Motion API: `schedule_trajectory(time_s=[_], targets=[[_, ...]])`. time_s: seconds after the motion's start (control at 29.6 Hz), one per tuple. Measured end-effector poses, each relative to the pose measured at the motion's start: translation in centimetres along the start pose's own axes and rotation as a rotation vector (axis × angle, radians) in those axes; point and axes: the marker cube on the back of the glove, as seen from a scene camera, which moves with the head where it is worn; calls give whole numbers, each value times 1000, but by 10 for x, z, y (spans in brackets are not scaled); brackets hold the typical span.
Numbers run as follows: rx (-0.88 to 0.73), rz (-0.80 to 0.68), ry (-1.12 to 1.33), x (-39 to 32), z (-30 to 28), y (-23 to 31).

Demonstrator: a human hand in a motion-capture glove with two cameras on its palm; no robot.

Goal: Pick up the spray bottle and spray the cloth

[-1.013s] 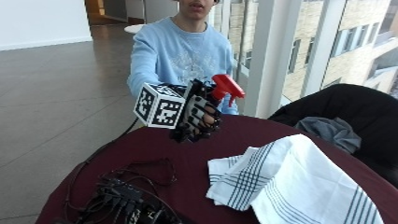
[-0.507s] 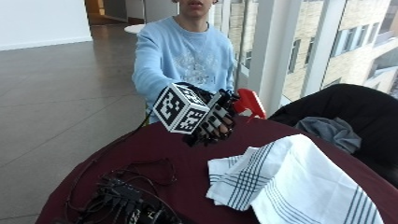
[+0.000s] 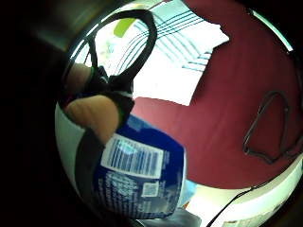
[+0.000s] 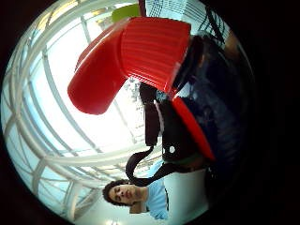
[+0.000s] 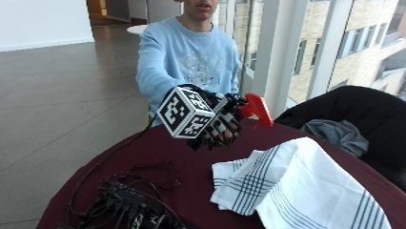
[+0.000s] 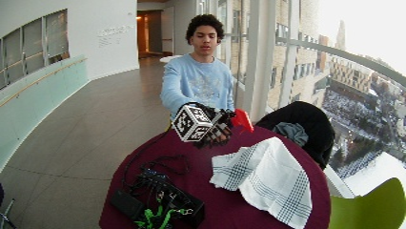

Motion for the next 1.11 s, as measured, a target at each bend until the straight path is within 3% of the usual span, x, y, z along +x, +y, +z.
schedule_trajectory(time_s=[1.11], targets=[[-26, 18, 1, 7, 10, -6]])
